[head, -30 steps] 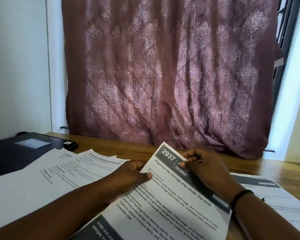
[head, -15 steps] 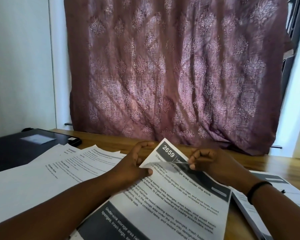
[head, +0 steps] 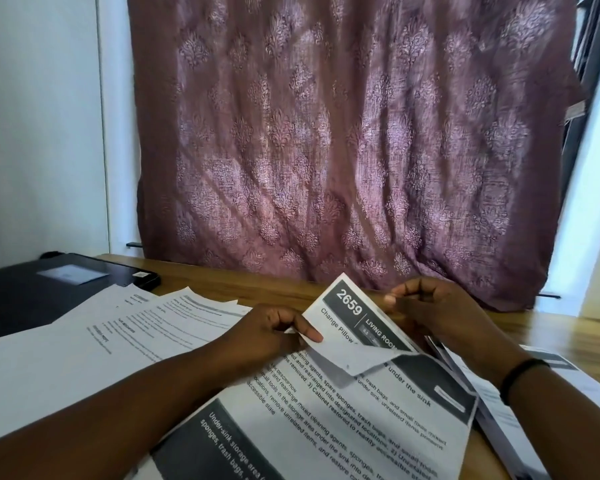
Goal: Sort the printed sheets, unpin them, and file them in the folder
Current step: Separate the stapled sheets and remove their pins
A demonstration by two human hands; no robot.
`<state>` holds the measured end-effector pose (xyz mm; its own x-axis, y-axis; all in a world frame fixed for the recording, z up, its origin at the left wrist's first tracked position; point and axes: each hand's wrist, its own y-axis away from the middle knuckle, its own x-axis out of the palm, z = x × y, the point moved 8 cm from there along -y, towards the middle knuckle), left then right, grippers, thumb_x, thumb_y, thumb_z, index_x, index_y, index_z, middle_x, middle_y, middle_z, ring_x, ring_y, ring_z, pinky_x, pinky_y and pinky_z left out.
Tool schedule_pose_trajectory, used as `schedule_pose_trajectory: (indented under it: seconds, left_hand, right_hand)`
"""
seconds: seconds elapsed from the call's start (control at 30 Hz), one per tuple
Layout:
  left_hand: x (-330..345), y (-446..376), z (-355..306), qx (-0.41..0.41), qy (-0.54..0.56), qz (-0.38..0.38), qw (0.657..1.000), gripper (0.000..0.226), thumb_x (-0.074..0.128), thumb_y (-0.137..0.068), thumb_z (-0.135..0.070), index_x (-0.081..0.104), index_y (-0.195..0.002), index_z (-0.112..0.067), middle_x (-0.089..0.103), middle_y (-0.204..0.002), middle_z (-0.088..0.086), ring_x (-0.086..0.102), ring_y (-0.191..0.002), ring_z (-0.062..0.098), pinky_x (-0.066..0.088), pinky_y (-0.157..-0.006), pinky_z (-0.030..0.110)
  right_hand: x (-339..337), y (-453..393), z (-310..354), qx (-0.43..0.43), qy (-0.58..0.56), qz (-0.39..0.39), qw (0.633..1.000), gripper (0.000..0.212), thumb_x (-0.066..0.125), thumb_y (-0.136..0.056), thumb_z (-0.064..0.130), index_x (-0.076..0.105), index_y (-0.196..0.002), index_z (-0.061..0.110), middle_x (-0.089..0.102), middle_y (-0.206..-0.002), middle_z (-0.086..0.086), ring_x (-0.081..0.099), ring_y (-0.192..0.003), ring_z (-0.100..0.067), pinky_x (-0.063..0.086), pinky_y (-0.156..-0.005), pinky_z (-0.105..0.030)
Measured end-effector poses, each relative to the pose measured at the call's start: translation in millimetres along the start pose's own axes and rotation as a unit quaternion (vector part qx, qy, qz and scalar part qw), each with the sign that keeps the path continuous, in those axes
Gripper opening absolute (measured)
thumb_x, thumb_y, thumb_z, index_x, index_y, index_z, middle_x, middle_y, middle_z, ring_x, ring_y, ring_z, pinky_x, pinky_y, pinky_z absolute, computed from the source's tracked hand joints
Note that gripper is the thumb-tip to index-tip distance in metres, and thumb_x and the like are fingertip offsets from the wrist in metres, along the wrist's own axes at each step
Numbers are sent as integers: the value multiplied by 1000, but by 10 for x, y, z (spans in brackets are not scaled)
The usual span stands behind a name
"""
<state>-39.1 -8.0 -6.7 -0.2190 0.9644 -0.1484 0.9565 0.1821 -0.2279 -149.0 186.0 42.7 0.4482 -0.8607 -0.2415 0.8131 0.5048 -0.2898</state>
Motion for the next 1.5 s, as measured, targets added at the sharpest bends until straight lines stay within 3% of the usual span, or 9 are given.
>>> schedule_pose_trajectory:
  seconds: [0.13, 0.4, 0.57, 0.7, 0.83, 1.03, 1.2, 1.37, 1.5]
  left_hand:
    - [52, 9, 16, -10, 28, 30, 999, 28, 56, -84, 16, 73, -76, -5, 74, -94, 15, 71, -88, 30, 59, -78, 36]
    - [79, 17, 5, -13, 38, 54, 998, 45, 42, -76, 26, 66, -55, -6, 66, -95, 33, 69, -77, 29, 57, -61, 27]
    - [100, 7, 61, -24, 39, 69, 997, 47, 32, -79, 33, 60, -57, 2, 70, -75, 18, 70, -67, 23, 56, -55, 25]
    - [91, -15, 108, -31, 43, 75, 996, 53, 38, -79, 29, 66, -53, -8, 72, -80, 17, 71, -75, 27, 57, -60, 29]
    - [74, -38, 165, -42, 44, 77, 995, 45, 49, -80, 21, 69, -59, -13, 73, -88, 17, 70, -85, 33, 58, -67, 34]
    - [-32, -74, 190, -37, 12, 32, 999, 41, 63, -81, 13, 48, -110, -13, 69, -108, 21, 67, -101, 34, 55, -81, 48]
    - [-25, -49, 120, -16, -14, 27, 999, 25, 65, -79, 14, 61, -92, -7, 73, -91, 7, 70, -82, 18, 56, -70, 29]
    - [-54, -32, 40, 24, -54, 10, 998, 23, 75, -71, 0, 71, -69, -22, 71, -90, 14, 67, -85, 32, 52, -82, 46]
    - [-9, -9, -1, 44, -70, 14, 996, 19, 82, -64, -17, 70, -77, -23, 72, -98, 13, 66, -99, 36, 48, -94, 58]
  right_hand:
    - [96, 47, 21, -30, 79, 13, 996, 18, 83, -70, 14, 70, -79, 5, 67, -65, -16, 53, -49, -4, 40, -46, -11]
    - [119, 14, -54, 1, 111, 28, 993, 30, 89, -59, 8, 65, -77, 12, 63, -66, -1, 56, -59, -11, 48, -59, -21]
    - [147, 42, -3, -1, 112, 34, 993, 24, 86, -64, 4, 67, -79, 9, 67, -60, 2, 61, -53, -5, 48, -52, -13]
    - [137, 72, 49, -15, 125, 28, 992, 16, 83, -69, 6, 71, -81, 8, 70, -60, 2, 62, -52, -3, 46, -51, -10]
    - [119, 86, 77, -33, 153, 28, 987, 8, 79, -76, 13, 74, -81, 16, 74, -70, -3, 61, -57, -7, 48, -59, -19]
    - [69, 59, 148, -103, 213, 15, 972, 7, 74, -82, 22, 74, -77, 26, 74, -79, 3, 69, -72, -19, 53, -72, -34]
    - [124, 116, 236, -118, 229, 67, 964, 6, 76, -78, 26, 74, -76, 31, 73, -83, 4, 67, -78, -20, 53, -78, -34]
    - [316, 272, 154, 20, 44, 239, 970, 6, 76, -71, 8, 73, -73, 13, 67, -66, -3, 57, -55, -9, 46, -52, -17]
    - [333, 259, 95, 46, 2, 259, 965, 12, 81, -70, 9, 71, -71, 17, 63, -65, -2, 51, -49, -6, 39, -42, -15]
